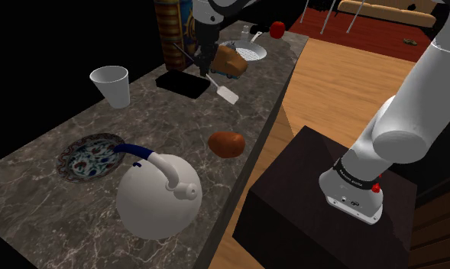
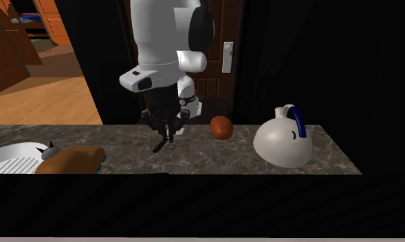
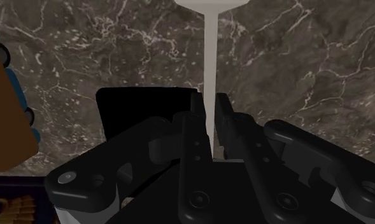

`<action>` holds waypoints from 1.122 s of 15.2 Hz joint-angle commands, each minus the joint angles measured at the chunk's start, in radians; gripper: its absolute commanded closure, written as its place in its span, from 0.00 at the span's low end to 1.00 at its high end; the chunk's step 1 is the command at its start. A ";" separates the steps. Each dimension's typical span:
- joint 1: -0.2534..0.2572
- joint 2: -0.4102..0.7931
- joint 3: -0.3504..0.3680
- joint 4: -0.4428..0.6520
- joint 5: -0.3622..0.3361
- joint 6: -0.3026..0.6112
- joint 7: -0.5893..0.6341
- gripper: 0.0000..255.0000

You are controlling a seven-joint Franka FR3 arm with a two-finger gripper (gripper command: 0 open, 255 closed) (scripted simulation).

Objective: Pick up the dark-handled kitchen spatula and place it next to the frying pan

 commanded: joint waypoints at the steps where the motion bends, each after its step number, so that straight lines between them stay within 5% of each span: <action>1: -0.024 -0.024 -0.019 -0.032 0.011 0.009 -0.048 1.00; 17: -0.214 -0.093 -0.208 -0.114 0.053 0.018 -0.445 1.00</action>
